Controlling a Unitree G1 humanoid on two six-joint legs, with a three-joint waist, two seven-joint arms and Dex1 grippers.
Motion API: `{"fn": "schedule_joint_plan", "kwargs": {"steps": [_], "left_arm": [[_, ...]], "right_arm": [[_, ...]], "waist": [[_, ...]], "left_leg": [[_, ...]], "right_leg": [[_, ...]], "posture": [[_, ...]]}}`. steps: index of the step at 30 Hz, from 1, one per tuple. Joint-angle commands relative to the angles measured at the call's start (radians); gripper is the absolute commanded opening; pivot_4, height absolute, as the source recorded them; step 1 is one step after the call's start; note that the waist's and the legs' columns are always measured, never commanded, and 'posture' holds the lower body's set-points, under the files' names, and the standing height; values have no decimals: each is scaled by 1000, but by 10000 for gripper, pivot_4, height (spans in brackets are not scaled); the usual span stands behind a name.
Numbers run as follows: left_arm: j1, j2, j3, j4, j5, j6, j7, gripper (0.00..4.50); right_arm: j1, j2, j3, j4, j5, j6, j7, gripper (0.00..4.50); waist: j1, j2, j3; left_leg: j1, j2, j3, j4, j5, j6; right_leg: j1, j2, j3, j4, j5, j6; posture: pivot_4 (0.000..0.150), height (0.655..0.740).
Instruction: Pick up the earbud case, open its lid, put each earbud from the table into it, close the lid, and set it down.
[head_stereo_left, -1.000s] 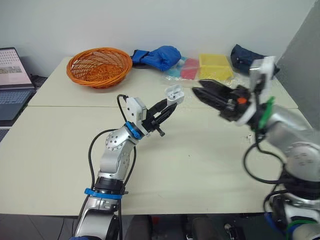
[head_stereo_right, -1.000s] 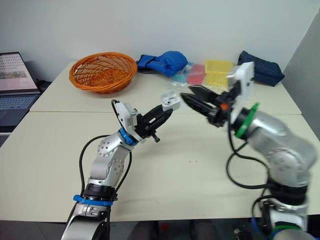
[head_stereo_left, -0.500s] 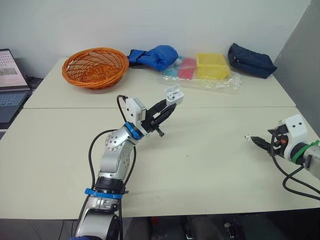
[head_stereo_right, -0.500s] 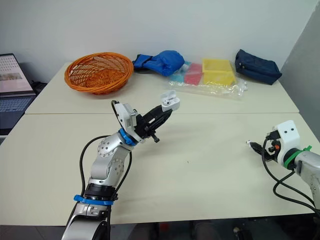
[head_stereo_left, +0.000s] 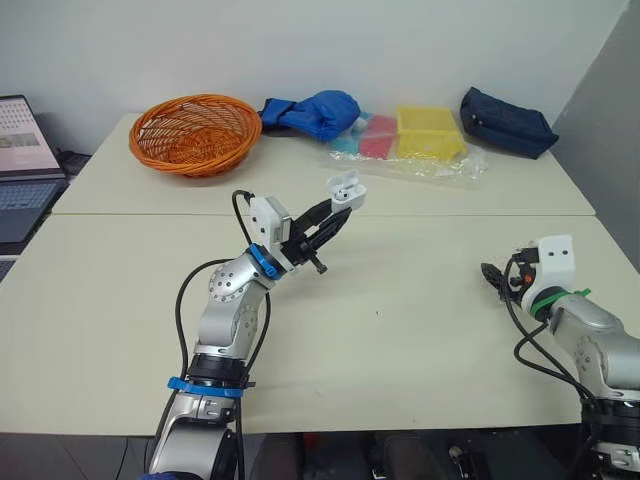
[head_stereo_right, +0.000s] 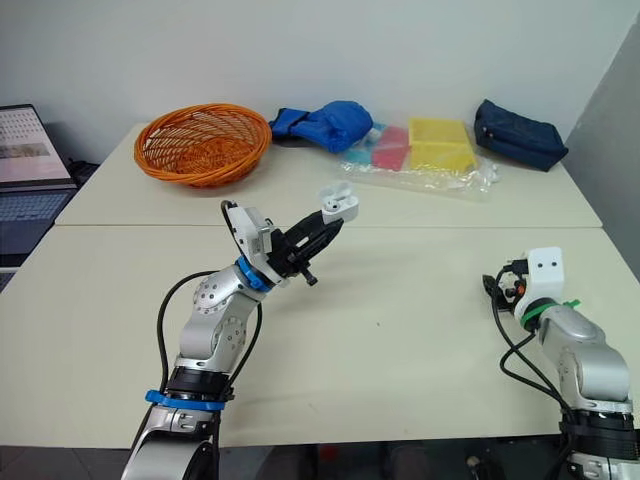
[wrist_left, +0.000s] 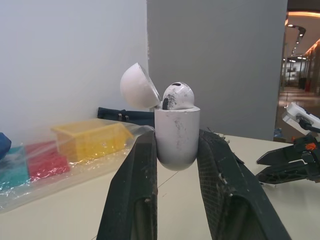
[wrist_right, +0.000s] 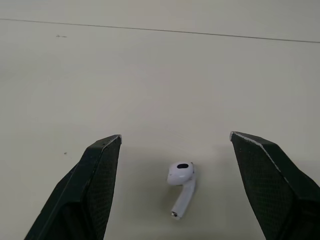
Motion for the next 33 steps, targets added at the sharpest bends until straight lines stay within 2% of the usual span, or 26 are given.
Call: {"fn": "schedule_joint_plan", "kwargs": {"steps": [1,9,10,12,19,20,26,29,33], "left_arm": [[-17,4,-2,-27,-7,-6,-8,7613],[-7,10,-1,-33,-6,-4,-17,7613],[-7,8,-2,-35,-7,-2,-16,7613],[-6,7,-5,-38,-7,-1,-16,7613],[-4,10,-4,-44,-8,3,-19,7613],[-3,11,-4,-45,-8,3,-20,7613],[-4,9,-5,-50,-9,9,-14,7613],[-4,5,-8,-55,-8,13,-11,7613],[-3,-1,-17,-56,-11,15,-20,7613]], "right_arm": [[-22,15,-8,30,-49,-45,-44,36241],[1,43,14,42,-75,-23,-42,36241],[-2,47,11,49,-71,-26,-38,34651],[-11,49,1,72,-71,-36,-36,30483],[-15,41,3,101,-85,-53,-16,5237],[-13,40,3,98,-86,-53,-15,4042],[27,-18,2,18,-53,-12,68,4092],[55,-118,25,-112,25,28,245,4092],[181,-433,34,-261,108,29,631,4092]], "waist": [[0,0,0],[0,0,0],[0,0,0],[0,0,0],[1,0,0],[1,0,0],[4,1,0],[3,1,0],[2,3,0]], "left_leg": [[0,0,0,0,0,0],[1,0,0,0,0,0],[1,0,0,0,0,0],[1,0,0,0,0,0],[2,0,0,1,0,0],[2,0,0,1,0,0],[1,0,0,1,0,0],[1,0,0,1,0,0],[1,0,0,1,0,0]], "right_leg": [[0,0,0,0,0,0],[0,0,0,1,0,0],[0,0,0,1,0,0],[0,0,0,1,0,0],[1,0,0,1,0,0],[1,0,0,1,0,0],[1,0,0,1,0,0],[1,0,0,1,0,0],[1,0,0,1,0,1]], "posture": [[1500,7400],[1500,7400],[1500,7400],[1500,7400],[1500,7400],[1500,7400],[1500,7400],[1500,7400],[1500,7400]]}}
